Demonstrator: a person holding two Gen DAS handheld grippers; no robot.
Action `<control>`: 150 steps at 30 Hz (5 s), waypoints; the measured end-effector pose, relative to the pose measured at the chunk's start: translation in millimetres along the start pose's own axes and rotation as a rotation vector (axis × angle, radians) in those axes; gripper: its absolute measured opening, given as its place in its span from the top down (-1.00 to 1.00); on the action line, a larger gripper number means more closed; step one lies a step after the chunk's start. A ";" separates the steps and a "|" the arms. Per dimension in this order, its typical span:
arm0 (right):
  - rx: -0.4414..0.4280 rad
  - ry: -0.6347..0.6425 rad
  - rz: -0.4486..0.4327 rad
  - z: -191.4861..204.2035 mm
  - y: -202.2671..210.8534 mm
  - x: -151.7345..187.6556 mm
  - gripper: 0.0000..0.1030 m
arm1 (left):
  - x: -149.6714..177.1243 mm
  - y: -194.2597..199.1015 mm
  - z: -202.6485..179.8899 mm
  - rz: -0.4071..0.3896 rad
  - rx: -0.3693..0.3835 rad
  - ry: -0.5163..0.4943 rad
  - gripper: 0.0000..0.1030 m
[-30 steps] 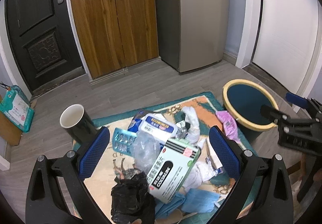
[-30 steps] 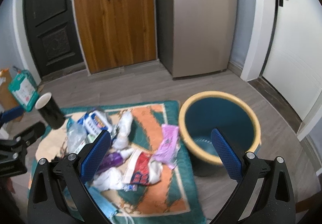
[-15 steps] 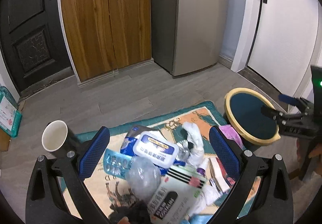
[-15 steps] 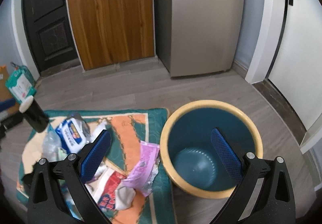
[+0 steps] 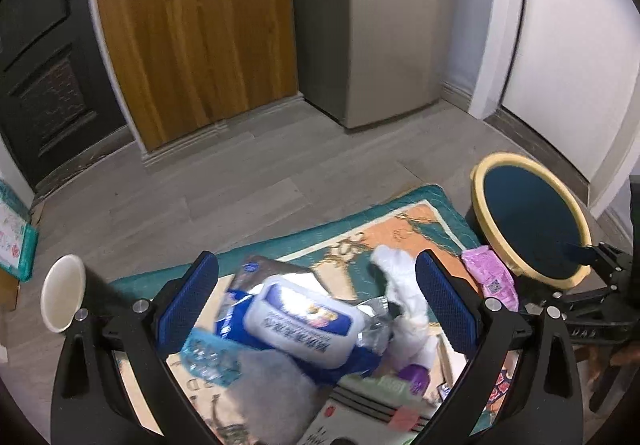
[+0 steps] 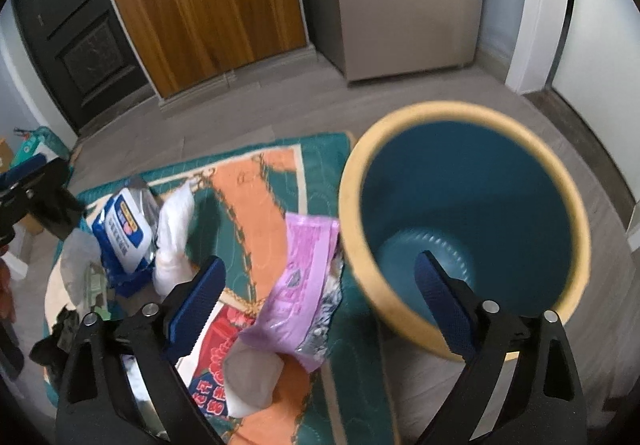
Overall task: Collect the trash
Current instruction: 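Grasp the pink wrapper with the right gripper while the left gripper grasps white tissue, then carry both items over the teal bin and open both grippers to drop them, then move both open grippers back over the mat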
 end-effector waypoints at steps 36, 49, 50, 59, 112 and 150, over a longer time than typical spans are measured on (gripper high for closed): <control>-0.155 -0.027 0.128 15.7 -15.3 11.3 0.79 | 27.3 -70.2 -57.7 0.264 0.049 -0.142 0.91; -0.184 -0.027 -0.021 23.3 38.0 -30.5 0.79 | -25.3 -12.9 -53.2 0.141 0.094 -0.041 0.93; -0.188 -0.037 -0.028 21.7 42.6 -30.7 0.79 | -30.2 -6.2 -52.7 0.124 0.093 -0.033 0.93; -0.137 -0.053 -0.181 -29.0 115.6 -53.9 0.79 | -70.1 53.0 -68.6 -0.028 0.117 0.000 0.93; 0.052 -0.196 -0.071 -147.0 43.5 -36.9 -0.15 | -50.5 7.4 -192.8 -0.099 0.252 -0.170 -0.31; 0.016 0.076 -0.162 2.4 74.5 17.3 -0.90 | 50.8 118.1 55.4 -0.116 -0.080 0.102 -0.88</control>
Point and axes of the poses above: each gripper's, at about its wrist camera, not at the fingertips, and y roughly against the way its jaws point, z to its left, x to its underside, the point moved 9 cm from there along -y, roughly the way its jaws point, and after that the axes turned 3 degrees about z, right-handed, at the moved point
